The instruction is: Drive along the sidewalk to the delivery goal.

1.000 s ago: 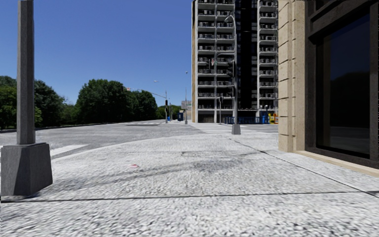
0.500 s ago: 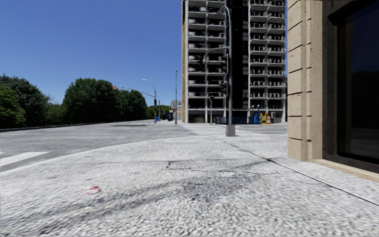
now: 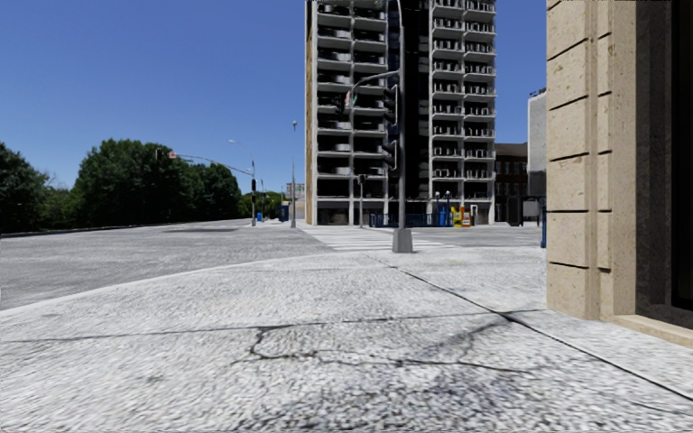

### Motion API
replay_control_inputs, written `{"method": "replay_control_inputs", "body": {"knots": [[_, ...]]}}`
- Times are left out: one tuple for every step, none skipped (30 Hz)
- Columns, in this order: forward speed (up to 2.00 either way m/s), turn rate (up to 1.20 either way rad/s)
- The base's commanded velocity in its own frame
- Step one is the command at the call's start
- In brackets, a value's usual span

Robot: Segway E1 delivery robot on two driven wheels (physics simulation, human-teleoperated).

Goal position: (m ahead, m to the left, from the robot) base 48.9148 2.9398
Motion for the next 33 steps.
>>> {"method": "replay_control_inputs", "body": {"knots": [[1.99, -0.37], [1.99, -0.37], [1.99, -0.37], [1.99, -0.37], [1.99, -0.37], [1.99, -0.37], [1.99, -0.37], [1.99, -0.37], [1.99, -0.37], [1.99, -0.37], [1.99, -0.37], [1.99, -0.37], [1.98, -0.33], [1.96, -0.26], [1.95, -0.16], [1.94, -0.13], [1.94, -0.13], [1.94, -0.13], [1.93, -0.13], [1.86, -0.13], [1.86, -0.13], [1.79, -0.18], [1.73, -0.20], [1.67, -0.21], [1.61, -0.21], [1.61, -0.21], [1.59, -0.21], [1.58, -0.22], [1.56, -0.24], [1.55, -0.25], [1.55, -0.25], [1.54, -0.27], [1.54, -0.27]]}}
